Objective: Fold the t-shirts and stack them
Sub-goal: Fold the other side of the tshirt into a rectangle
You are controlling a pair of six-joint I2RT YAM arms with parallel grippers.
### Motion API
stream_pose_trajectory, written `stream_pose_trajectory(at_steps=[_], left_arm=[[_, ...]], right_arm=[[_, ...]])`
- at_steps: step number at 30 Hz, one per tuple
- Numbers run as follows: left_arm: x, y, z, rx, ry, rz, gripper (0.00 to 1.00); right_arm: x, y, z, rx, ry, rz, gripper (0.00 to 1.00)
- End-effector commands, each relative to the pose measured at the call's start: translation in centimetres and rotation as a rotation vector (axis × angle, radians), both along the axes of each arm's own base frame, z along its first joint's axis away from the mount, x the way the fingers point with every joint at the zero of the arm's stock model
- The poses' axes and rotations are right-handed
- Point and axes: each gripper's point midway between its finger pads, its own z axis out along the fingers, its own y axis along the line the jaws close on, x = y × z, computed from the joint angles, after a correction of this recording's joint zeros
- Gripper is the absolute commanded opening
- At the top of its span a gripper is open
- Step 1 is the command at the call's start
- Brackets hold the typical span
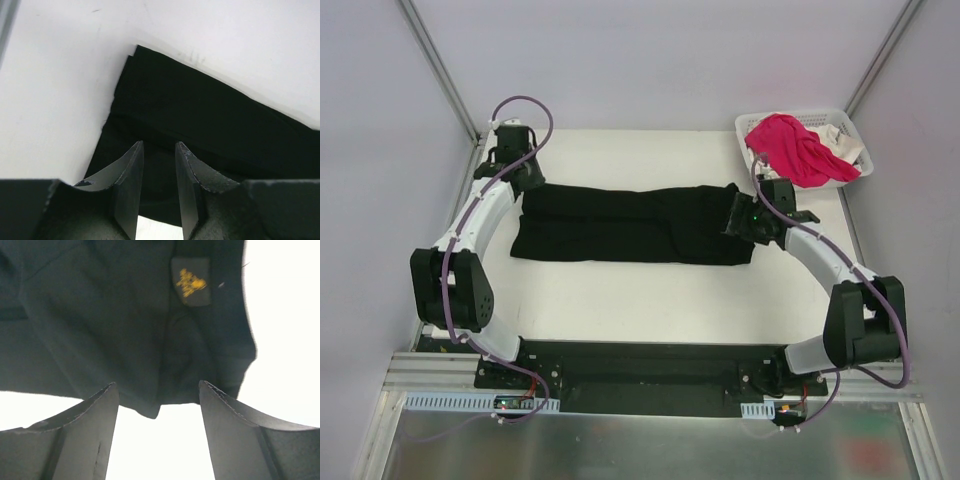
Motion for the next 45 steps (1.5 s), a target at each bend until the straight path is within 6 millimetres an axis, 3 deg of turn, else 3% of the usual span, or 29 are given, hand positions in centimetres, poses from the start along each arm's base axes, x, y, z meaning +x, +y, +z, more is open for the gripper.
stream_pose_trajectory(at_steps=[1, 4, 5, 7, 8, 13, 15, 19, 20, 27, 31, 33, 34, 37, 39, 45], left_arm=[[-0.2, -2.5, 2.6, -0.005, -0.053, -0.097, 0.31], [-0.3, -3.4, 2.6, -0.011, -0.053, -0.117, 0.32], [-0.3, -3.7, 2.5, -0.011, -0.052, -0.123, 0.32], [-0.4, -4.2, 2.5, -0.006, -0.050, -0.134, 0.32], [-0.5, -4.4, 2.4, -0.003, -0.047, -0.140, 0.32], [-0.7, -5.9, 1.9, -0.012, -0.036, -0.174, 0.32], [-0.8, -6.9, 1.8, -0.005, -0.033, -0.232, 0.32], [-1.6, -11.0, 1.1, -0.026, -0.010, -0.459, 0.33], [-2.2, -13.0, 1.0, -0.064, -0.006, -0.545, 0.33], [-6.0, -20.6, 0.4, -0.141, 0.035, -0.888, 0.35], [-8.6, -23.9, -0.3, -0.171, 0.075, -0.988, 0.35], [-9.4, -24.8, -0.9, -0.202, 0.112, -1.003, 0.35], [-10.1, -25.6, -1.3, -0.206, 0.125, -1.024, 0.35], [-10.8, -25.7, -2.6, -0.155, 0.162, -1.014, 0.35], [-10.7, -25.2, -2.6, -0.134, 0.164, -0.983, 0.35], [-7.7, -21.1, -1.1, 0.040, 0.086, -0.739, 0.35]], right_arm=[[3.3, -3.6, 4.2, -0.104, -0.114, -0.094, 0.67], [3.8, -0.8, 7.6, 0.037, -0.165, -0.015, 0.61], [3.2, 1.5, 8.5, 0.101, -0.166, 0.055, 0.59], [2.4, 4.2, 9.9, 0.135, -0.184, 0.114, 0.56], [1.3, 6.5, 10.2, 0.136, -0.190, 0.174, 0.55], [-2.6, 12.7, 8.8, 0.145, -0.134, 0.326, 0.53], [-2.9, 13.3, 7.8, 0.119, -0.118, 0.334, 0.53], [-3.1, 13.7, 5.9, 0.114, -0.093, 0.342, 0.53], [-3.2, 13.7, 5.3, 0.108, -0.084, 0.346, 0.53], [-2.8, 13.6, 2.4, 0.083, -0.037, 0.338, 0.52], [-0.9, 11.5, 1.7, 0.054, -0.048, 0.261, 0.51], [0.5, 10.4, 2.4, 0.071, -0.082, 0.222, 0.51], [1.7, 8.8, 2.8, 0.079, -0.094, 0.174, 0.51], [3.0, 7.7, 4.7, 0.125, -0.138, 0.144, 0.50], [2.4, 8.4, 5.0, 0.154, -0.130, 0.176, 0.50], [0.1, 11.2, 3.1, 0.208, -0.074, 0.234, 0.49]])
